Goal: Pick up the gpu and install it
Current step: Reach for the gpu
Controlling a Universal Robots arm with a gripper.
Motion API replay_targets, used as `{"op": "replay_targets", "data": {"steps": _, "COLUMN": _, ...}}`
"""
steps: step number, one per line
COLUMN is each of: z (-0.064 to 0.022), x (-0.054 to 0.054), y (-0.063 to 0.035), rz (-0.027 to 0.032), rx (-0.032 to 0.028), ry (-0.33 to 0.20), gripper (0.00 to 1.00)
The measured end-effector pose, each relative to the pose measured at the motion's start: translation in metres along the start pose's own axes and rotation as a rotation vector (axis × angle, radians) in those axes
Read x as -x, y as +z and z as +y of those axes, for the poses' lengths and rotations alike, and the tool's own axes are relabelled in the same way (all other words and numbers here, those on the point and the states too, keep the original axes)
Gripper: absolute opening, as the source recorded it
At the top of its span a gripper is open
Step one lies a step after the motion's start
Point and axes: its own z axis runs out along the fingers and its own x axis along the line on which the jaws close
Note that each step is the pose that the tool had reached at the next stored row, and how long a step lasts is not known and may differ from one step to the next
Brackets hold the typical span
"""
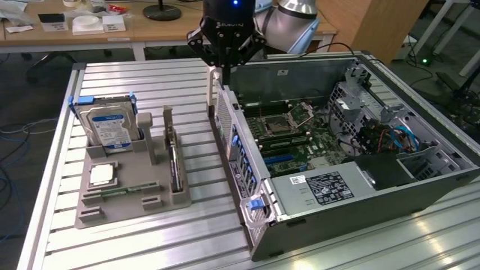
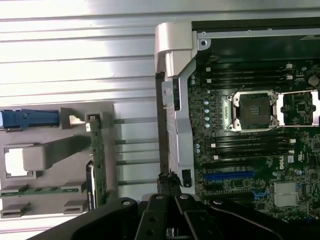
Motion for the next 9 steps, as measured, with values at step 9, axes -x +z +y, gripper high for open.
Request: {"op": "replay_targets", "data": {"steps": 9, "z": -0.0012, "x": -0.016, "y": -0.0004, "rz": 0.0, "rx": 0.0, "ry": 0.0, "gripper": 0.11}}
